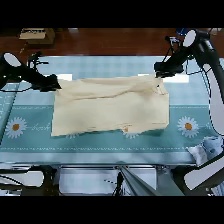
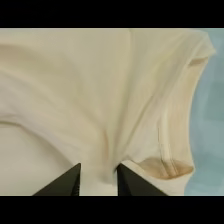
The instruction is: Fold the shirts.
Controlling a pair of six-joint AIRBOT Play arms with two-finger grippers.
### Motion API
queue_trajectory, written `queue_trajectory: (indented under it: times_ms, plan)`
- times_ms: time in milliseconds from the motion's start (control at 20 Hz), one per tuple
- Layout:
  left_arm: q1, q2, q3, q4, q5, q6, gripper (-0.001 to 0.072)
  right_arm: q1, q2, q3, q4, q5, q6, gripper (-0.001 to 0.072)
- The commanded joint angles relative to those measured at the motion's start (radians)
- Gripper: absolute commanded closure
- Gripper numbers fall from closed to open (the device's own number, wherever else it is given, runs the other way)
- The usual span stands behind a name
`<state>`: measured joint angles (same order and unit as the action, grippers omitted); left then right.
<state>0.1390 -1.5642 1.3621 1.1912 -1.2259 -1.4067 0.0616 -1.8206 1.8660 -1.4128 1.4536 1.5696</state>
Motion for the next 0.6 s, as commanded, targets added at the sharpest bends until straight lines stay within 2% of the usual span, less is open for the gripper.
queue_trajectory:
  times_ms: [0,50,100,250,350,450,500,550]
  plan:
    - [0.060,0.022,0.048,0.085,-0.177,0.006,0.0170,-0.021,0.054,0.001,-0.120,0.183,-0.136,0.0377]
    - [0.108,0.050,0.038,0.080,-0.223,-0.015,0.0170,-0.039,0.079,0.000,-0.193,0.292,-0.154,0.0315]
    - [0.153,0.080,0.010,0.066,-0.268,-0.031,0.0170,-0.080,0.112,-0.013,-0.161,0.355,-0.124,0.0247]
    - [0.247,0.177,-0.182,0.058,-0.331,-0.008,0.0169,-0.199,0.218,-0.169,-0.033,0.374,-0.137,0.0243]
    - [0.282,0.236,-0.352,-0.005,-0.323,0.016,0.0169,-0.256,0.287,-0.336,-0.020,0.315,-0.158,0.0243]
    - [0.285,0.256,-0.477,-0.043,-0.310,0.063,0.0155,-0.294,0.348,-0.500,0.069,0.200,-0.182,0.0243]
    - [0.285,0.254,-0.515,-0.040,-0.294,0.063,0.0114,-0.311,0.369,-0.568,0.126,0.135,-0.193,0.0243]
    - [0.285,0.254,-0.545,-0.041,-0.269,0.063,0.0038,-0.323,0.381,-0.615,0.172,0.082,-0.196,0.0243]
